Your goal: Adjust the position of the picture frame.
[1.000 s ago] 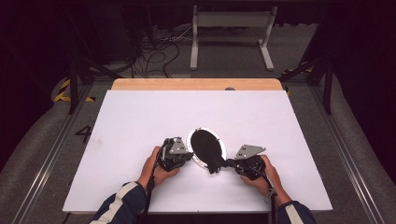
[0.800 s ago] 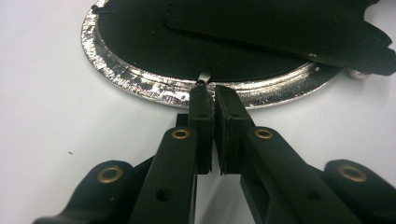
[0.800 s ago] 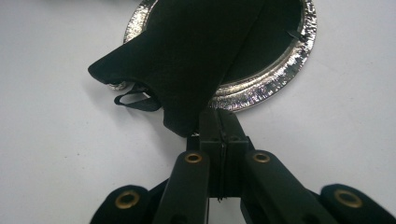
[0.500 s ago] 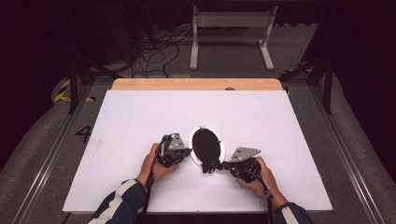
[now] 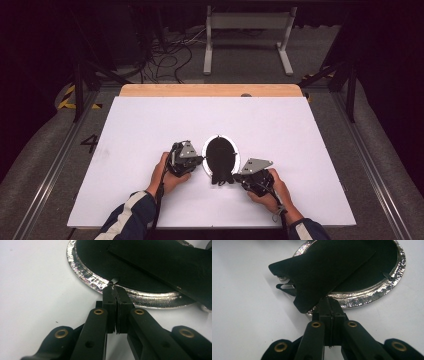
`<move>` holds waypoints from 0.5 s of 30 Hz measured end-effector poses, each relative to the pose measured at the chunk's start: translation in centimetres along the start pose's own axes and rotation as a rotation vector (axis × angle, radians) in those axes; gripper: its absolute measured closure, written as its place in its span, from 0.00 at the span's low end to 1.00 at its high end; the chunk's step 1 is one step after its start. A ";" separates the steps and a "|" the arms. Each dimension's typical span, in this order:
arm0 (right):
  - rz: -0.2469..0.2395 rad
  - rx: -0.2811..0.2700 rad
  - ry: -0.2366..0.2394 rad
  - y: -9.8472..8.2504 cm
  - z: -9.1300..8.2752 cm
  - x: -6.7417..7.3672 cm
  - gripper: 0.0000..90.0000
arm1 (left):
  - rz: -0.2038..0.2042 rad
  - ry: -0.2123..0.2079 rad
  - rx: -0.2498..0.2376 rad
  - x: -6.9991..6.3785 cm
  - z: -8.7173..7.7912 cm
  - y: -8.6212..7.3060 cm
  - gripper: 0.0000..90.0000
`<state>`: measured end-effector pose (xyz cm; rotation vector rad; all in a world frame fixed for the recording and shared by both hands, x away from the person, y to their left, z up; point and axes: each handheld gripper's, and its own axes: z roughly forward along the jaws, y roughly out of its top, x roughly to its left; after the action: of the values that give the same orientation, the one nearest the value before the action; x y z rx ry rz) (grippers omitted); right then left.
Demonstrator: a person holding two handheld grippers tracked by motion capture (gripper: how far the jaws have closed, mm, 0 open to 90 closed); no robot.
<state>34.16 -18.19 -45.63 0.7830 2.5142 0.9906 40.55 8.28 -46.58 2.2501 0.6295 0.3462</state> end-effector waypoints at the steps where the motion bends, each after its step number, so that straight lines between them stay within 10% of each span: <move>1: 0.000 -0.003 -0.007 0.1 0.1 0.1 1.00 | 0.004 0.008 0.000 0.1 0.0 0.0 0.98; 15: 0.030 -0.003 -0.039 0.8 0.8 1.0 1.00 | -0.004 0.010 0.002 0.6 -0.2 -0.2 1.00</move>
<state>34.04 -16.62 -45.73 0.8337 2.4743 0.9801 40.91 8.82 -46.58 2.2505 0.6397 0.3555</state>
